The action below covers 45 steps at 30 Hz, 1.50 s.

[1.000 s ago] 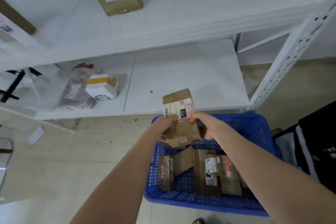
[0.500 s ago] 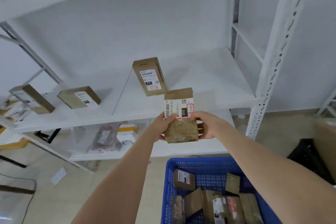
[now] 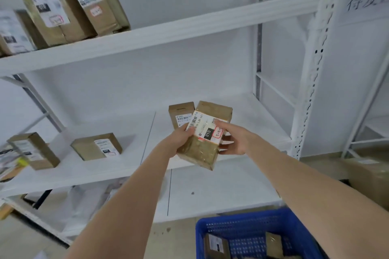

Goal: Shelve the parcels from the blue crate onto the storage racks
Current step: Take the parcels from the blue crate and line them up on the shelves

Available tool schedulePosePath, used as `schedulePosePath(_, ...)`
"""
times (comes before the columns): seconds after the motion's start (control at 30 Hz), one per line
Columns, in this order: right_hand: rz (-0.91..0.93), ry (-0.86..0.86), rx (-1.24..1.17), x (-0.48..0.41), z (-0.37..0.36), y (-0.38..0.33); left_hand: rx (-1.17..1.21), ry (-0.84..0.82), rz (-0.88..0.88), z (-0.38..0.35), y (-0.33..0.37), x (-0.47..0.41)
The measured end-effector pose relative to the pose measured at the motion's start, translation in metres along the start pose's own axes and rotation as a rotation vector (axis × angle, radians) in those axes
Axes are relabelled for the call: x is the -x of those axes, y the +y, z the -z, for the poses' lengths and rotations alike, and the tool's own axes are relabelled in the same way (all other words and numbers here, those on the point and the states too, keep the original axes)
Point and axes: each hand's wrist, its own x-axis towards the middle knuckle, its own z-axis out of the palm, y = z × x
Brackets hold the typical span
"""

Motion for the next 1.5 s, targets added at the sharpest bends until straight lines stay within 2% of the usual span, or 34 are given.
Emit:
schedulePosePath(0.27,0.069,0.022,-0.038,0.004,-0.031,-0.008,-0.079,0.150,0.007,0.031,-0.001,0.011)
schedulePosePath(0.43,0.100,-0.004,-0.067,0.005,-0.041,-0.013,-0.105,0.121,0.095,0.049,-0.008,0.022)
schedulePosePath(0.6,0.099,-0.060,-0.073,0.009,-0.045,-0.019,-0.006,0.122,0.003,0.056,-0.008,0.028)
schedulePosePath(0.77,0.072,0.021,0.070,0.010,-0.038,-0.022,-0.037,0.173,-0.035,0.064,-0.001,0.032)
schedulePosePath(0.87,0.099,0.068,0.088,0.011,-0.035,-0.024,-0.104,0.158,-0.026,0.071,0.005,0.036)
schedulePosePath(1.0,0.103,0.048,0.065,0.020,-0.037,-0.024,-0.149,0.157,-0.021,0.077,0.014,0.043)
schedulePosePath(1.1,0.138,0.050,-0.005,0.024,-0.040,-0.022,-0.083,0.236,-0.046,0.076,0.015,0.044)
schedulePosePath(1.2,0.139,0.065,-0.053,0.024,-0.042,-0.019,0.108,0.348,-0.027,0.073,0.011,0.044)
schedulePosePath(1.33,0.128,0.075,-0.100,0.024,-0.045,-0.016,0.137,0.254,0.070,0.066,0.002,0.051)
schedulePosePath(1.4,0.117,0.074,-0.098,0.024,-0.045,-0.016,0.139,0.243,0.056,0.063,0.002,0.054)
schedulePosePath(1.5,0.077,0.086,0.028,0.025,-0.044,-0.017,0.137,0.281,0.024,0.061,0.004,0.058)
